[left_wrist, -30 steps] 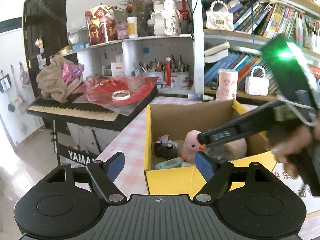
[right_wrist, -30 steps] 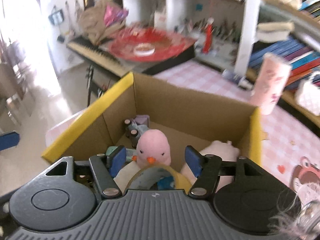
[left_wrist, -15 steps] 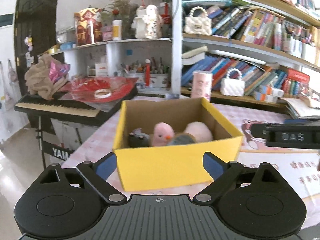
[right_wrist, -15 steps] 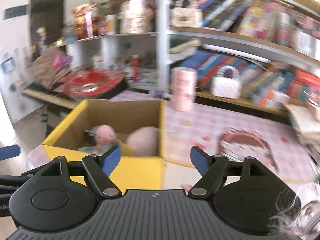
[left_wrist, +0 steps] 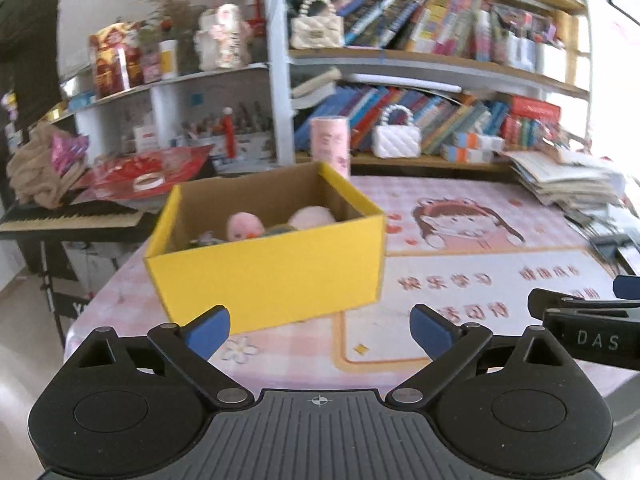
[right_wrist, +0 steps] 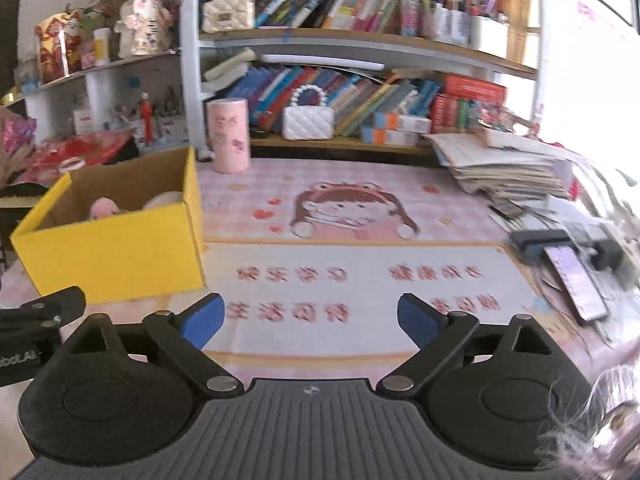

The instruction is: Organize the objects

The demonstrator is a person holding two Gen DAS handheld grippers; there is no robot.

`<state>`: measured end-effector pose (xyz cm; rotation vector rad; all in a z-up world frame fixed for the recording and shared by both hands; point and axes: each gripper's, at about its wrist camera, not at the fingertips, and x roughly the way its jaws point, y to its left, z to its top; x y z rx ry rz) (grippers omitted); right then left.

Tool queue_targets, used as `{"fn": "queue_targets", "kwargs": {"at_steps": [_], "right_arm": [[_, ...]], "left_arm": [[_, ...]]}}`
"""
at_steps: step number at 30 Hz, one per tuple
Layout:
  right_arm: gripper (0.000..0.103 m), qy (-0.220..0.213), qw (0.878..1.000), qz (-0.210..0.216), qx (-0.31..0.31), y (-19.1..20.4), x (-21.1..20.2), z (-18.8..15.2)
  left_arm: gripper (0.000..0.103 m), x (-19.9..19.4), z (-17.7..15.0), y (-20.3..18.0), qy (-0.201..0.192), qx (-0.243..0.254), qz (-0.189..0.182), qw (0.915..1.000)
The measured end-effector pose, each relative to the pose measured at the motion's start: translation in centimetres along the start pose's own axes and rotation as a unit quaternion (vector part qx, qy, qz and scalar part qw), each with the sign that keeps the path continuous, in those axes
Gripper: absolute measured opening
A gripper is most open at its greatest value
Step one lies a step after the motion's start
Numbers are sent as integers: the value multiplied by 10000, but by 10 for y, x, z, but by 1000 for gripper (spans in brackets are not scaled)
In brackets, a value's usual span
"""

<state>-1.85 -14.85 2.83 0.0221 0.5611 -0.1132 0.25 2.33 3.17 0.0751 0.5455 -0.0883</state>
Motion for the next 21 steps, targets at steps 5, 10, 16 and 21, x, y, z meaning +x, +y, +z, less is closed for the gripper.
{"fn": "queue_targets", "kwargs": {"at_steps": [5,10,16,21], "right_arm": [[103,92,9994,-327,57,-12,-7,-10],[103,202,9978,-625,107,-23,-10,-18],[103,366,9963,-749,185,-32,-10,-22],[103,419,9959,-796,127,-35,-10,-24]], "left_arm": [[99,1,-2,-18,91,128,-187,9997],[100,3,-6,-28,250,146,-349,9990],[101,5,-10,-36,402,145,-315,9986],[101,8,-12,-43,548,223,-108,9982]]}}
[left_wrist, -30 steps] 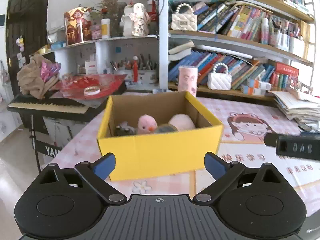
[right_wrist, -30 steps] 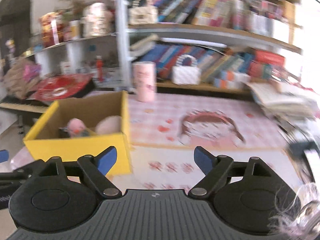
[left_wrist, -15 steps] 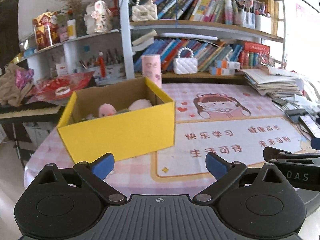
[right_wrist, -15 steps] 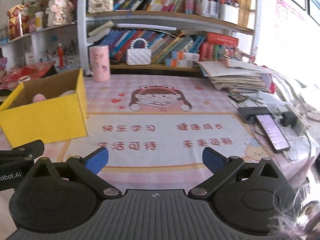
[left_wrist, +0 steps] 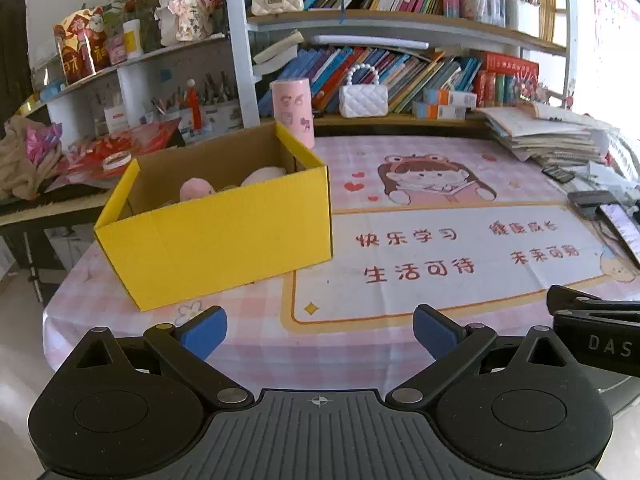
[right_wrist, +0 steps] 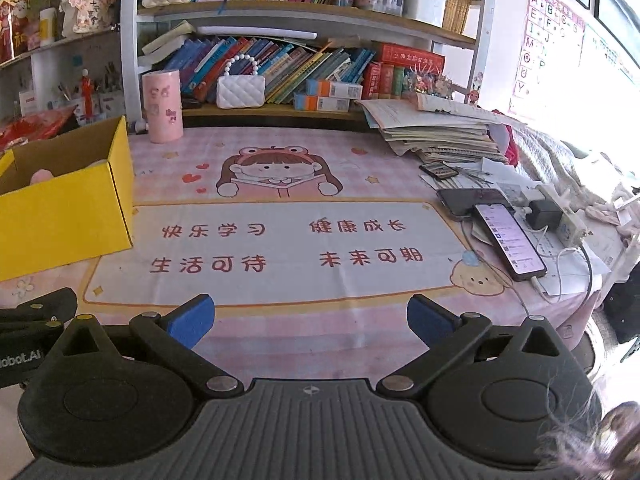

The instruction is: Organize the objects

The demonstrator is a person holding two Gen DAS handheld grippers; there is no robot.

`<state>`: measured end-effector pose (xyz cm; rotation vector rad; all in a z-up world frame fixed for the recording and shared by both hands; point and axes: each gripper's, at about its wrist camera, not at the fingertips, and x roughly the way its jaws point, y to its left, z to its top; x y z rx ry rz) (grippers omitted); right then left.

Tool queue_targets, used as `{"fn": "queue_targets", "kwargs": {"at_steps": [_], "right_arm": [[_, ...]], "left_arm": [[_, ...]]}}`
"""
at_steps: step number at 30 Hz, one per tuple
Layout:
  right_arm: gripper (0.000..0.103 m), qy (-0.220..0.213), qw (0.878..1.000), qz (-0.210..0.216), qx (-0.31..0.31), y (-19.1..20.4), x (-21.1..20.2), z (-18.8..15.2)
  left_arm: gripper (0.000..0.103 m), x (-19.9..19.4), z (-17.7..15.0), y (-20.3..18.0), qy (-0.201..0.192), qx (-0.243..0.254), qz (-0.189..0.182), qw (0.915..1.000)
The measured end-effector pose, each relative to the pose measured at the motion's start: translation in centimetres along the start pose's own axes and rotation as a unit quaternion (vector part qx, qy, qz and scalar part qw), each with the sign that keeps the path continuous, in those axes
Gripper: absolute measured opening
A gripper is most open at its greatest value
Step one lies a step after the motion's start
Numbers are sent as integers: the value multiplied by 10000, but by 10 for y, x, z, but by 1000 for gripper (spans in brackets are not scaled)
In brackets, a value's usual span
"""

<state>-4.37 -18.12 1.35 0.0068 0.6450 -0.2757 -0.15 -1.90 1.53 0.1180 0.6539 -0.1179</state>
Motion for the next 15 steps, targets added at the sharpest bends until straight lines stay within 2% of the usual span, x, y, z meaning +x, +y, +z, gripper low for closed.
{"fn": "queue_targets", "kwargs": {"at_steps": [15], "right_arm": [[103,161,9999,-32,18,-4,1,-5]], "left_arm": [[101,1,-3,-14,97,146,154,9997]]}}
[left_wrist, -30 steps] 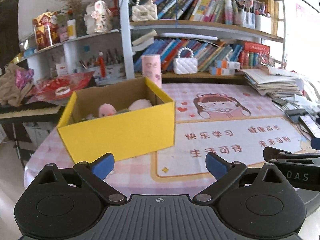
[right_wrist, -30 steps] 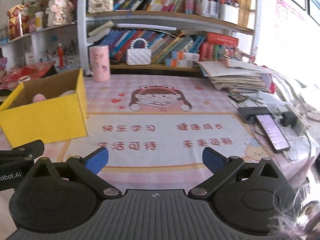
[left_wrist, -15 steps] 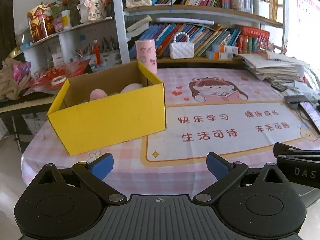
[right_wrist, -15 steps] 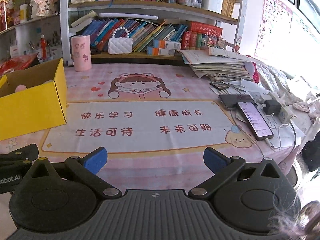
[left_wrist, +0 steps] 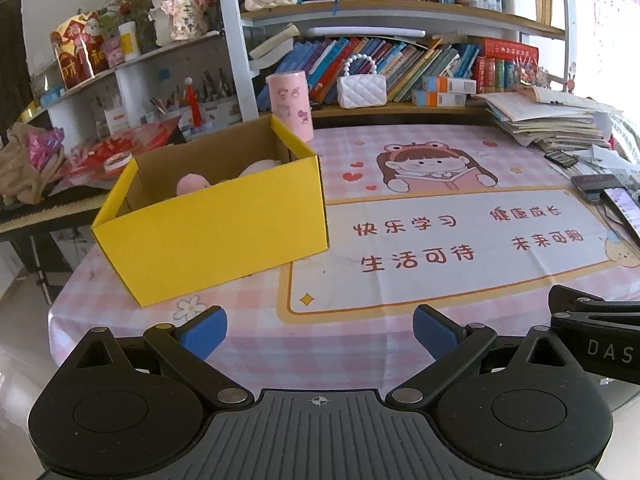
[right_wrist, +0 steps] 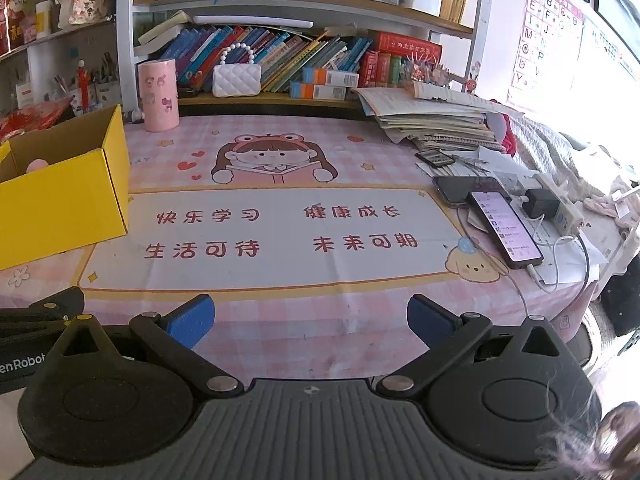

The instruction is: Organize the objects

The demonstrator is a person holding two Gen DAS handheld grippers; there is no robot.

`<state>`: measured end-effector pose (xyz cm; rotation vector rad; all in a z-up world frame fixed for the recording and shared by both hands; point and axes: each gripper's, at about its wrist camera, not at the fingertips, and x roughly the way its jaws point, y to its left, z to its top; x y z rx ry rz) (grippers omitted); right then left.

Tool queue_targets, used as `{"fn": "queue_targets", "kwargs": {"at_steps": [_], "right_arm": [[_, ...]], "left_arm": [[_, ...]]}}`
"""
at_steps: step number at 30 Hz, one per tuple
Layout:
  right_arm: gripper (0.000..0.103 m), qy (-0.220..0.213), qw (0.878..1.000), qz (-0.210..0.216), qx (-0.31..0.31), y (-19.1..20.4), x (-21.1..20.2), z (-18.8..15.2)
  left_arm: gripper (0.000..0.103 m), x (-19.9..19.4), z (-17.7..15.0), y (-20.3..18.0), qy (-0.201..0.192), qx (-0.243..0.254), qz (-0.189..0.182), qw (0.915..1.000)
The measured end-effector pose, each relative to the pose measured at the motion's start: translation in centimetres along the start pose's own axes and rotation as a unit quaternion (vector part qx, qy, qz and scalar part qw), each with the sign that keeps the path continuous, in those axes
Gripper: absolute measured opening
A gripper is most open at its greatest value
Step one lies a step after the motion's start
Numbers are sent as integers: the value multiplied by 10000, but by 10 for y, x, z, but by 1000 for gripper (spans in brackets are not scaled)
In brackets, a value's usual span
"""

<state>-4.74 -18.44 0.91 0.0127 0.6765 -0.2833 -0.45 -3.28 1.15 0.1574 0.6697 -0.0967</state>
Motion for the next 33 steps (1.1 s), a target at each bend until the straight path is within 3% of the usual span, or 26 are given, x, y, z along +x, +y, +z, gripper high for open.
{"fn": "queue_targets", "kwargs": {"at_steps": [11,33], "right_arm": [[103,74,10000,32,28,3,3,1],[103,93,9999,45,-5,7,4,0]], "left_arm": [[101,1,0,0,88,-82,188,9998],[100,4,0,4,204,-228,214,9993]]}}
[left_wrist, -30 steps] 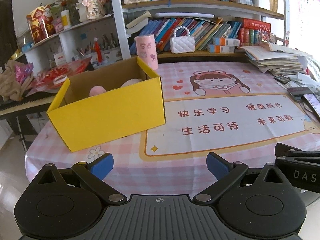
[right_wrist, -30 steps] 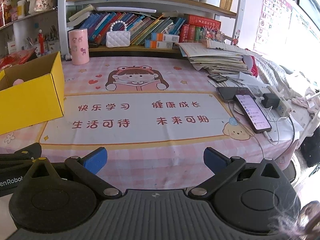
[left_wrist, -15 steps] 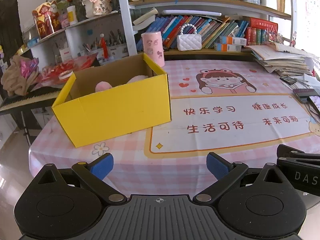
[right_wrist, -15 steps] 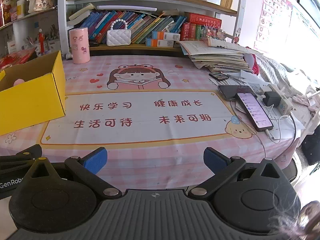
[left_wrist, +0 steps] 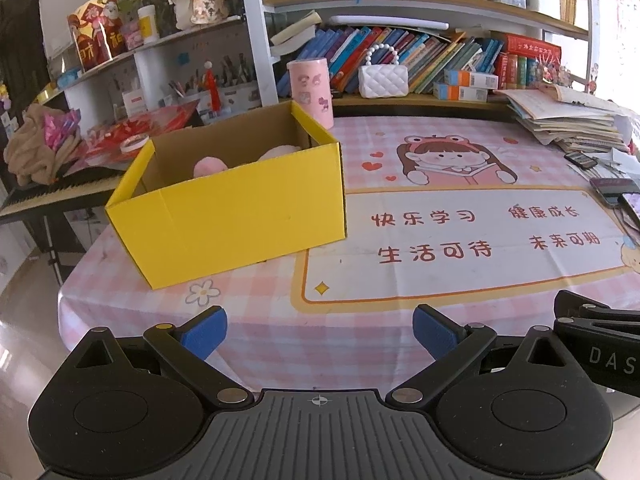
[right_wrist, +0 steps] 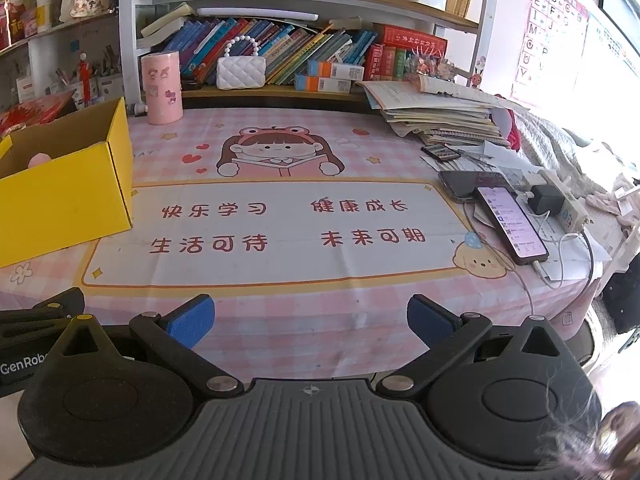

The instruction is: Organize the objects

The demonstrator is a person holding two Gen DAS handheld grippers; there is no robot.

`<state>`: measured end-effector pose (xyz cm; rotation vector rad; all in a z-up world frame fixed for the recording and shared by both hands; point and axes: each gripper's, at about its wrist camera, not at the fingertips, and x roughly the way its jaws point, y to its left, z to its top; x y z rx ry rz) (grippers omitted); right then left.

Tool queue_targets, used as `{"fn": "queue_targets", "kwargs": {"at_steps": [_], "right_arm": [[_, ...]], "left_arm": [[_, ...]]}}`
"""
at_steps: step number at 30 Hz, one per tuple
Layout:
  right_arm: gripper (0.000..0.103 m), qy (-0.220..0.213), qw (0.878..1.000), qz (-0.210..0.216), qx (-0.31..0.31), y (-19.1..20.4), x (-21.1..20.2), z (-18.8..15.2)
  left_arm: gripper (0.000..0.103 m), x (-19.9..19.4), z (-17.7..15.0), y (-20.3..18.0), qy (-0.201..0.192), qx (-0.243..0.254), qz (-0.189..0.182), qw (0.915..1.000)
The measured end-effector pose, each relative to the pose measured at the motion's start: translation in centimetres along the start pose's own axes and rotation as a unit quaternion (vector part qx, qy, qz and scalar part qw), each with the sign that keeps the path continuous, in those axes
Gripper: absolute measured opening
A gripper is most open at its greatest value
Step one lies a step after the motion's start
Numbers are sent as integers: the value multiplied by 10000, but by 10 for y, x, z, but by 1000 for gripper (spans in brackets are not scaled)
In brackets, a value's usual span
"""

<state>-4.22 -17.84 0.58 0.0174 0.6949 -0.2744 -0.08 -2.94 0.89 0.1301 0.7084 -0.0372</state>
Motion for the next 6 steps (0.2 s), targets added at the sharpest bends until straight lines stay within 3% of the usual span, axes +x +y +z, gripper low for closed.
{"fn": "queue_targets", "kwargs": {"at_steps": [6], "right_arm": [[103,47,10000,34,-43,0,4,2]], "left_arm": [[101,5,2,0,81,-27,12,10000]]}}
